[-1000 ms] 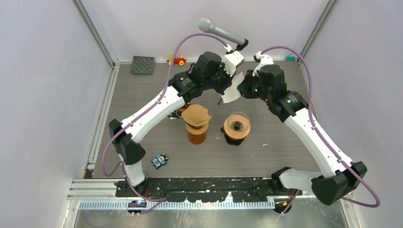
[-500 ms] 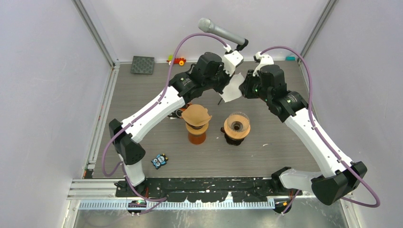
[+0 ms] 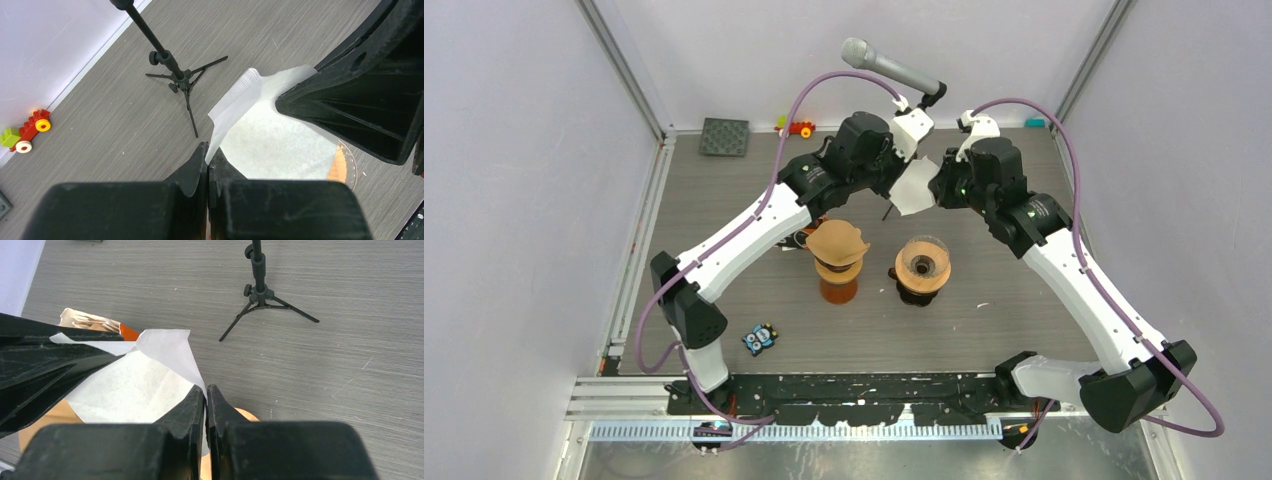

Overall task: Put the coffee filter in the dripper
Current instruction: Place the coffee filter in the coffee dripper.

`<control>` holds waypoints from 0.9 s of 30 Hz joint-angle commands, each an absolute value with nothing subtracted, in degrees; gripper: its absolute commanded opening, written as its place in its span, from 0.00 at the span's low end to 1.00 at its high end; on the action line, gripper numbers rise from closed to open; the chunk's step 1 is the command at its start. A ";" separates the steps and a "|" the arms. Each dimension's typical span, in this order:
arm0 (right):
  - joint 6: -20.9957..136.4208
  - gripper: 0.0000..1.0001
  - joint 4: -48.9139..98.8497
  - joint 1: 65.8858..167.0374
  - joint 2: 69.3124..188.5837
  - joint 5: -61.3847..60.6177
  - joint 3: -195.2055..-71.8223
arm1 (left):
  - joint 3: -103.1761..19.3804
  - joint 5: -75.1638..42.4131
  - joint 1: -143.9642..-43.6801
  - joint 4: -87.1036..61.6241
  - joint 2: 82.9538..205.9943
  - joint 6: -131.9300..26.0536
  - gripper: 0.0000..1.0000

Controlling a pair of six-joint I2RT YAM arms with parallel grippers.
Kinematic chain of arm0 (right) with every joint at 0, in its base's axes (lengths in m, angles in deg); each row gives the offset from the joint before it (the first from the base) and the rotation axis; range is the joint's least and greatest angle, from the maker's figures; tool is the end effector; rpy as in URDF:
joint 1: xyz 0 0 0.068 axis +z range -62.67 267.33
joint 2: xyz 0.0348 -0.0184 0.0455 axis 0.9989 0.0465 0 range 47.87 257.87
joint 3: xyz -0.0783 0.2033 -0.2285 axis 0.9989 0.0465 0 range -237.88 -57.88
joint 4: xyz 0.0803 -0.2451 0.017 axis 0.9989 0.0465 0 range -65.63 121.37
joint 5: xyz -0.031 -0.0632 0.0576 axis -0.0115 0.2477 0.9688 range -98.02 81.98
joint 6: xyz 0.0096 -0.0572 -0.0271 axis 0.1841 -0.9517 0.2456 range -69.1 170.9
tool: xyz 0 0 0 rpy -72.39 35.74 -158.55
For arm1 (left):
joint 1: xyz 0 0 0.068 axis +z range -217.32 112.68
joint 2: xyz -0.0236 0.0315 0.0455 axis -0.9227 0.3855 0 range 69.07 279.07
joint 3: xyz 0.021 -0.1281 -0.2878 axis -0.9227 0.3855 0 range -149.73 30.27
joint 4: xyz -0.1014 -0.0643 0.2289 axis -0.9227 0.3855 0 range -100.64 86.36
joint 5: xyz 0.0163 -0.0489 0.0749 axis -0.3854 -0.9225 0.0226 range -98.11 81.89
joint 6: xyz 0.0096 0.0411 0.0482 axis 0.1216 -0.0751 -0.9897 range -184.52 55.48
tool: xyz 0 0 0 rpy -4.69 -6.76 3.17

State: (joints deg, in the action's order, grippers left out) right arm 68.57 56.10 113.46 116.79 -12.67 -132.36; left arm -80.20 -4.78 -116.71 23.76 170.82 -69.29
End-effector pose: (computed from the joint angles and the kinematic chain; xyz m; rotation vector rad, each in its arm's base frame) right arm 0.2306 0.1087 0.4296 -0.0995 2.0468 0.3988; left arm 0.2782 -0.3200 0.4576 0.8974 1.8379 -0.4330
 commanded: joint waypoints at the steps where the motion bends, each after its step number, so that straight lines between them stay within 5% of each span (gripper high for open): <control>1: 67.77 0.11 54.53 113.23 114.90 -13.59 -132.22 | -80.11 -3.96 -116.89 21.76 167.77 -69.58 0.00; 27: 67.23 0.06 53.77 113.17 114.14 -13.88 -131.40 | -78.16 -2.93 -116.81 21.17 166.54 -68.84 0.00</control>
